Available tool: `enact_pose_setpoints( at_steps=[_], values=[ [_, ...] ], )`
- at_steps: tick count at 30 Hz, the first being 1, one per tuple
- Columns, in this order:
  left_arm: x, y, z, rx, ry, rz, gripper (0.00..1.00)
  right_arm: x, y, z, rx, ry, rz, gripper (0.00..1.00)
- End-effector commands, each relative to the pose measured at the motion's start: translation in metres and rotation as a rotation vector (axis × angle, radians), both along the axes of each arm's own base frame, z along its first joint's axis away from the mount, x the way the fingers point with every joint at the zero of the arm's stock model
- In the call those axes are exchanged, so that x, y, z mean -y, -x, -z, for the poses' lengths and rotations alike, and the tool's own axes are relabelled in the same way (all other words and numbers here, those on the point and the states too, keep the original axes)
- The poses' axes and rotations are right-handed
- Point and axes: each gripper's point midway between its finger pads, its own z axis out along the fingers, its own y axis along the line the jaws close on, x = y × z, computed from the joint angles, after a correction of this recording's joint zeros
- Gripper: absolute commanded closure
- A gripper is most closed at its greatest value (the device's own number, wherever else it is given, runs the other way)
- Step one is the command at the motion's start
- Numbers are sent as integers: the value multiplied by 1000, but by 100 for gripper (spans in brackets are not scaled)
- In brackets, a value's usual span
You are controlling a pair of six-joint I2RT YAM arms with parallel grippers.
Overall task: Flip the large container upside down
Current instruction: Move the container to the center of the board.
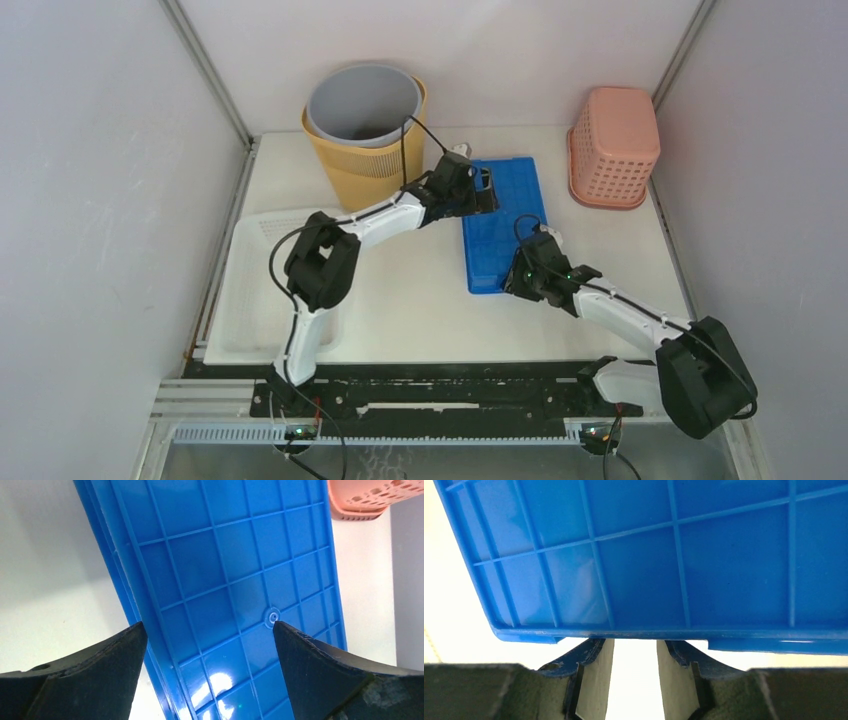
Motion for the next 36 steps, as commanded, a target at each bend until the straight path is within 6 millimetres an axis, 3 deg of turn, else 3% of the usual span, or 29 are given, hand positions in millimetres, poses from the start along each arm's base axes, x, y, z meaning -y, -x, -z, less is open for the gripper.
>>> enact_pose_setpoints(
  at_steps=[1, 8, 19, 28, 33, 36],
  values=[
    [22, -25, -44, 92, 110, 30, 0, -2, -35, -25, 88, -53, 16, 56],
    [35, -58, -54, 123, 150, 52, 0, -6, -57, -25, 70, -51, 20, 56],
    [56, -91, -68, 159, 246, 101, 0, 12, -102, -20, 38, -77, 87, 56],
    [57, -115, -74, 182, 316, 91, 0, 24, -132, -12, 20, -94, 123, 56],
    [49, -120, -75, 182, 329, 90, 0, 41, -151, -12, 21, -118, 171, 56],
    [39, -121, -78, 184, 325, 84, 0, 42, -163, -18, 24, -139, 174, 56]
  ],
)
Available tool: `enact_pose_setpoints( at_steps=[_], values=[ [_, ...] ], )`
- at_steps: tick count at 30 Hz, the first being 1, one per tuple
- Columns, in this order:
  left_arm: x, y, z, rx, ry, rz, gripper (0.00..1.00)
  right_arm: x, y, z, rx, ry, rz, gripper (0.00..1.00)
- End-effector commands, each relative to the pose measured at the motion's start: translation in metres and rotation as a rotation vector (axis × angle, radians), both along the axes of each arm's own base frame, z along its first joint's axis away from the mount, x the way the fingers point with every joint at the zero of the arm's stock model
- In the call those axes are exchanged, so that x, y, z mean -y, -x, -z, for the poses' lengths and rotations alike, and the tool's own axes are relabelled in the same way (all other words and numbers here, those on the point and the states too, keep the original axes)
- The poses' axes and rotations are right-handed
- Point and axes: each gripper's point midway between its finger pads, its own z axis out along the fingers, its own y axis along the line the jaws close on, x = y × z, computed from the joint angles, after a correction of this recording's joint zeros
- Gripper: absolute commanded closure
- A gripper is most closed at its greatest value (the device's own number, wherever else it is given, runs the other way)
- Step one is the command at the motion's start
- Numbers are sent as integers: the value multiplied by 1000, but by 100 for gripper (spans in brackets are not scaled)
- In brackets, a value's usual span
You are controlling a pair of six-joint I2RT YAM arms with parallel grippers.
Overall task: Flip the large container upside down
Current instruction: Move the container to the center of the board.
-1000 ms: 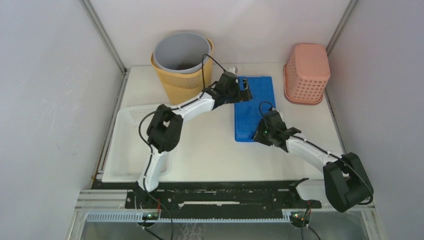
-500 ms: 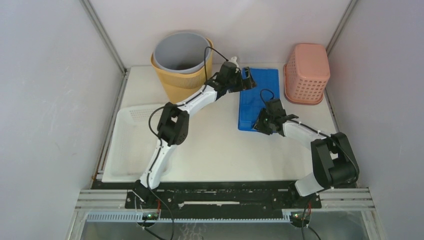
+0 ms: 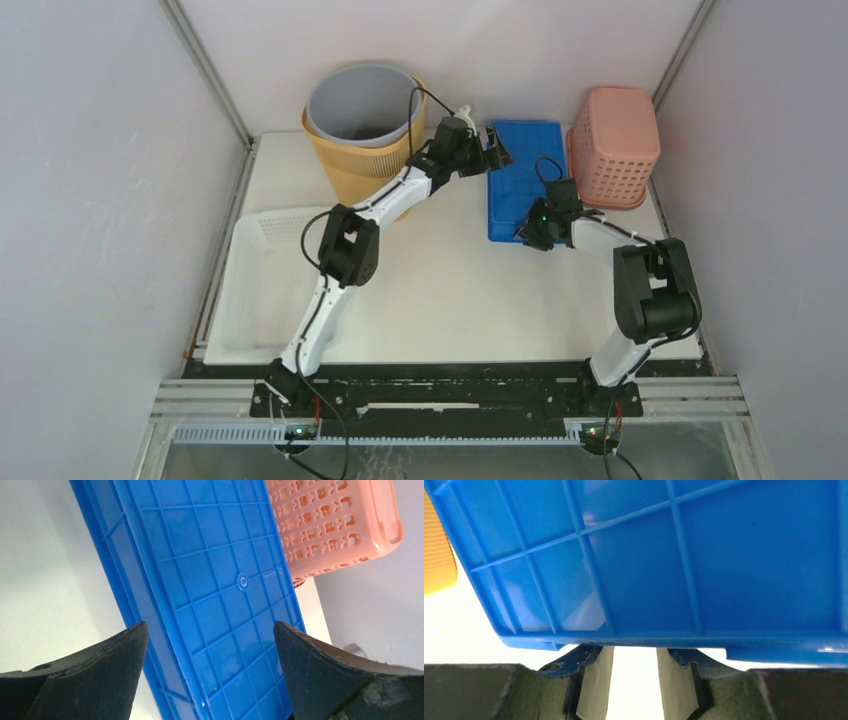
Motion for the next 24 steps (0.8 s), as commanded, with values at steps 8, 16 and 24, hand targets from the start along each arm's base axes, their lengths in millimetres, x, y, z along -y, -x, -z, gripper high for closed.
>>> enact_pose_setpoints(
  at_steps=[8, 16, 24],
  values=[
    [-51, -3, -73, 114, 38, -32, 0, -1, -25, -62, 149, -13, -29, 52],
    [-88, 80, -132, 103, 93, -7, 0, -42, 21, -106, 207, 89, -274, 30],
    [-120, 170, -158, 135, 52, 23, 0, -66, -3, -97, 199, 151, -320, 27]
  ],
)
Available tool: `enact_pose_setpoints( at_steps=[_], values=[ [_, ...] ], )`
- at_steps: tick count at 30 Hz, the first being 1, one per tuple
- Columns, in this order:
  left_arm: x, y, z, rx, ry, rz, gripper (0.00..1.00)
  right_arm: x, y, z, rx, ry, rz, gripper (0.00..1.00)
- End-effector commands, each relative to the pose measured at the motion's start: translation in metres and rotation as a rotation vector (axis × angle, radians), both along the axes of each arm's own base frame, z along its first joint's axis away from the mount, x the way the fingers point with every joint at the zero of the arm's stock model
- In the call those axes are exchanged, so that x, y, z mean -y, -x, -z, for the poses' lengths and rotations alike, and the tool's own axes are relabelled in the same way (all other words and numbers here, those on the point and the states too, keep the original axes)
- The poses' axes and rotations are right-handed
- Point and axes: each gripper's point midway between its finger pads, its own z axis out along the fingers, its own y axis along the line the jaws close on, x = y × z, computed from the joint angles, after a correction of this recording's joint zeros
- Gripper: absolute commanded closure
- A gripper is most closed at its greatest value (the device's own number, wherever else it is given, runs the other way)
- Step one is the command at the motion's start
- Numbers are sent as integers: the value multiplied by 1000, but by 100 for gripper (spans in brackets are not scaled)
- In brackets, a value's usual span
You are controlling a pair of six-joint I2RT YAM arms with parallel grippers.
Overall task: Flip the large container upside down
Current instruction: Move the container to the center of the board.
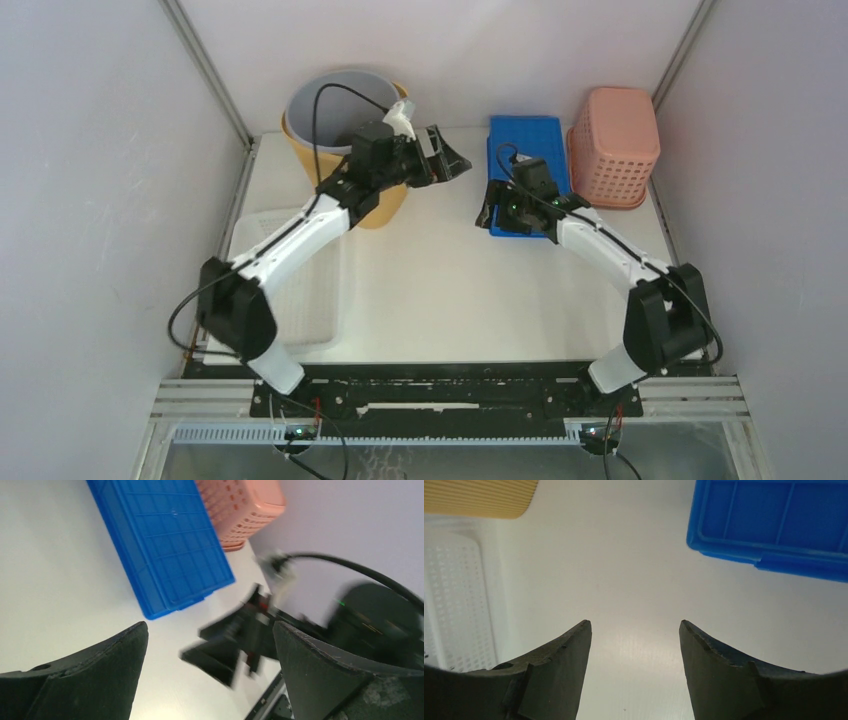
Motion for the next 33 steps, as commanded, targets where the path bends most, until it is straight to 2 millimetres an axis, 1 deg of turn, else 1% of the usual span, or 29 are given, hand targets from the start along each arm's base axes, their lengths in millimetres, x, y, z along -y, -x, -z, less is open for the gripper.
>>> enact_pose_setpoints(
  at_steps=[1, 3, 4, 5, 6, 12, 13, 14, 16, 17, 20, 23, 27, 33],
  values=[
    [-11, 42, -16, 48, -12, 24, 0, 6, -31, 5, 25, 75, 29, 27],
    [-18, 55, -13, 41, -16, 21, 0, -2, -50, 2, 53, 73, 32, 27],
    [-21, 62, -11, 37, -18, 20, 0, -5, -59, 5, 56, 75, 34, 27],
    [-24, 69, -9, 33, -23, 21, 0, -10, -67, 8, 56, 73, 30, 27],
    [-28, 79, -10, 38, -22, 21, 0, -16, -75, 11, 57, 70, 24, 27],
    [-53, 127, 13, 24, -83, -4, 0, -44, -119, 33, 32, 120, 20, 27],
    [-57, 133, 18, 19, -87, -7, 0, -47, -126, 36, 27, 129, 30, 27],
    [-63, 139, 26, 9, -94, -14, 0, -47, -130, 47, 0, 143, 42, 27],
    [-74, 146, 35, 6, -111, -34, 0, -49, -139, 52, -16, 150, 70, 27],
    [-79, 148, 40, 4, -126, -47, 0, -51, -145, 51, -13, 149, 79, 27],
    [-90, 154, 51, -5, -159, -63, 0, -48, -151, 59, -35, 160, 108, 27],
    [-93, 158, 53, -7, -158, -60, 0, -40, -153, 65, -47, 156, 137, 27],
    [-96, 160, 56, -7, -168, -62, 0, -27, -162, 73, -60, 134, 175, 27],
    [-98, 160, 60, -10, -180, -71, 0, 0, -178, 72, -64, 106, 229, 27]
  ],
)
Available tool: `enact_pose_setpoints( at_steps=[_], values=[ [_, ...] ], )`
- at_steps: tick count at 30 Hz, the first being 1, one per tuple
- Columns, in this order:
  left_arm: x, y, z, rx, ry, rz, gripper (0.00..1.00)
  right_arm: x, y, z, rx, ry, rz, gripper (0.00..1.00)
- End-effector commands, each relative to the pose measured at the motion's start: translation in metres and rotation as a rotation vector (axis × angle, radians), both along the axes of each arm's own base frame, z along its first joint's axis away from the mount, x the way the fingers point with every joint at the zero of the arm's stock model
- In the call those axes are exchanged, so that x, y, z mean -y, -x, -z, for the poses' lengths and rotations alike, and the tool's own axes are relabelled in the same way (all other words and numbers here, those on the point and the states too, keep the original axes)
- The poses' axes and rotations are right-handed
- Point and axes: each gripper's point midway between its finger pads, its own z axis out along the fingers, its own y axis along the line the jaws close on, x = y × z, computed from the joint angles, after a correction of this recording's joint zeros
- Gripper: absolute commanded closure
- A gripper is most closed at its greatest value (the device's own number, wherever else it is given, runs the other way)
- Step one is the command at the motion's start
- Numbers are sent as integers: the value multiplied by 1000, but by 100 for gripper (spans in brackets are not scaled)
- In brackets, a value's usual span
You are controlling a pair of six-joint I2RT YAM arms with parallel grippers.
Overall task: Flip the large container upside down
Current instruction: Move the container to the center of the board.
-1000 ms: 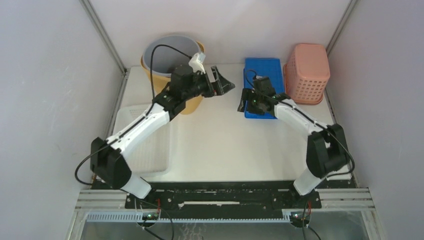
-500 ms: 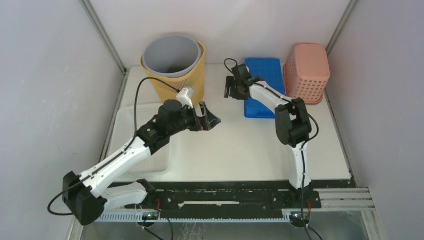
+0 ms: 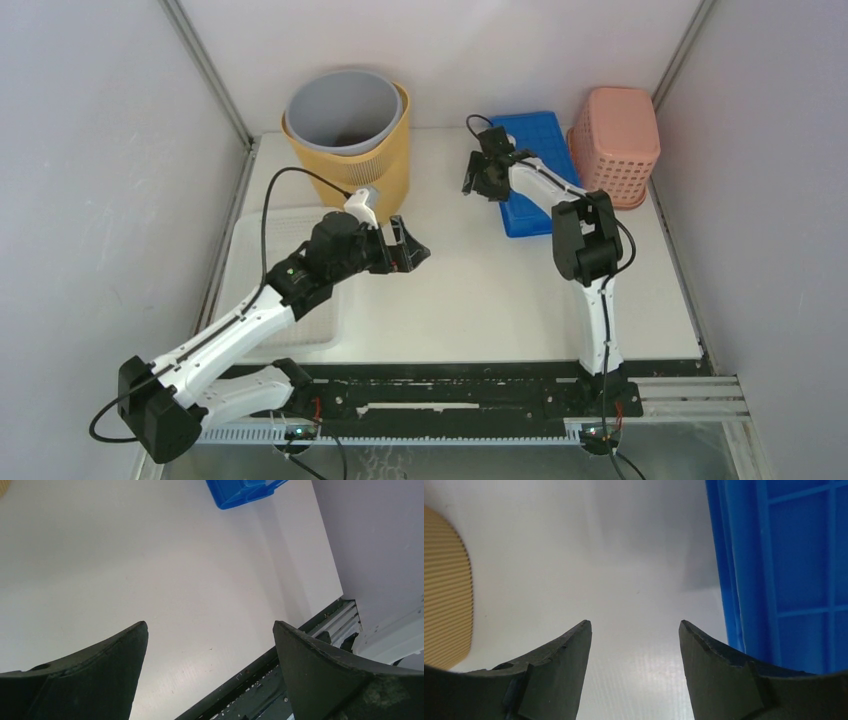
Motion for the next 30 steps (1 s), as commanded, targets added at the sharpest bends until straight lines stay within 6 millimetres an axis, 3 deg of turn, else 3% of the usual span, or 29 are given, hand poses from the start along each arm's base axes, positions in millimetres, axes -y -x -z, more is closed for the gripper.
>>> enact_pose_setpoints(
  at_steps=[1, 6, 13, 22, 30],
  values=[
    [-6, -1, 0, 37, -16, -11, 0, 20, -28, -19, 63, -40, 70, 27],
    [-4, -3, 4, 30, -20, -9, 0, 16, -50, -34, 101, -92, 66, 27],
    [-13, 2, 6, 30, -33, -31, 0, -10, -85, -44, 180, -88, 42, 26],
    [-31, 8, 4, 45, -61, -71, 0, 20, -111, -41, 243, 132, 83, 26],
    [-25, 7, 6, 32, -65, -53, 0, 42, -126, -51, 297, 169, 89, 24]
  ],
)
